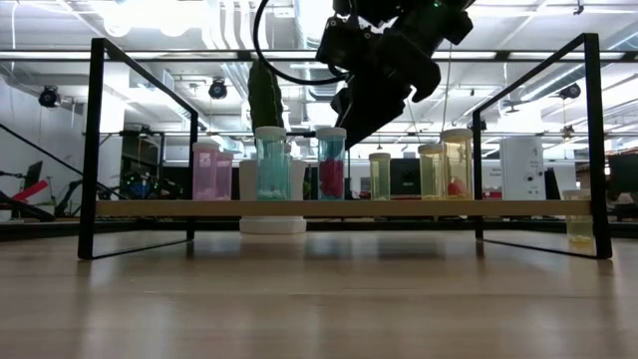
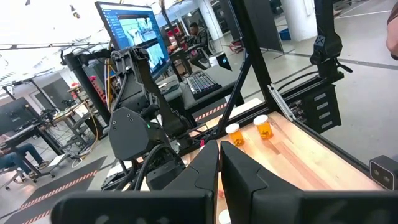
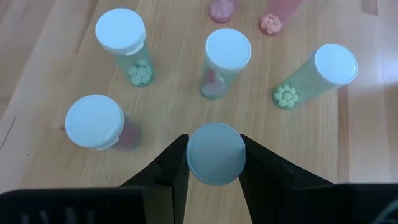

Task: Pick and place medicine bottles onto shelf by color
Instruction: Put the blue pill bottle on the shelf aligned with the other blue pill bottle

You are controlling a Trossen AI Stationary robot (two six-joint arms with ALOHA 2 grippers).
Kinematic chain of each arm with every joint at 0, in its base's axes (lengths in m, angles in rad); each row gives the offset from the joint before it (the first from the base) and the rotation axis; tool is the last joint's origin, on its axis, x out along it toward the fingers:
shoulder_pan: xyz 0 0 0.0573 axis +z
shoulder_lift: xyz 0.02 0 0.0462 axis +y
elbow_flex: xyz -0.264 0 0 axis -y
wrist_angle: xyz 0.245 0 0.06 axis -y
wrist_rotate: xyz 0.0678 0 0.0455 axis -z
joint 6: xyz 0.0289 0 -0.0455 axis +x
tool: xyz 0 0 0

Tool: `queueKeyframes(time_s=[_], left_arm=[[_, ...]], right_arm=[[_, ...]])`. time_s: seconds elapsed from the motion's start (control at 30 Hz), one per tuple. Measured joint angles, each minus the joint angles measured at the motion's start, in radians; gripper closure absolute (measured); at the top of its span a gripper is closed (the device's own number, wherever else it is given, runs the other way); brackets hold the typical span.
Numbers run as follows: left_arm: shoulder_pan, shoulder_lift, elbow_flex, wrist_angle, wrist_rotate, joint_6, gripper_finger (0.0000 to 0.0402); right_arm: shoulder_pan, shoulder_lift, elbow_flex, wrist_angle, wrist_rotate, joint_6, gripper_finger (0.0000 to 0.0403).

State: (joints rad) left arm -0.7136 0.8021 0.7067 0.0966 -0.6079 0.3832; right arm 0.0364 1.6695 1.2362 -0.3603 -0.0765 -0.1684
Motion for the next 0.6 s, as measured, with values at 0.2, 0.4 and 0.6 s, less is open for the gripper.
queueKeyframes(time_s=[0.2, 0.4, 0.6], left_arm=[[0.000, 0.000, 0.000, 0.000, 0.000, 0.000, 0.0402], [0.000, 0.000, 0.001, 0.000, 0.000, 0.000, 0.0402], [0.000, 0.000, 0.001, 0.000, 0.000, 0.000, 0.0402]], right_arm=[[0.000, 0.000, 0.000, 0.000, 0.000, 0.002, 0.0293], [0.000, 0.000, 0.000, 0.000, 0.000, 0.013, 0.0293], [0.000, 0.000, 0.000, 0.000, 0.000, 0.027, 0.0289]])
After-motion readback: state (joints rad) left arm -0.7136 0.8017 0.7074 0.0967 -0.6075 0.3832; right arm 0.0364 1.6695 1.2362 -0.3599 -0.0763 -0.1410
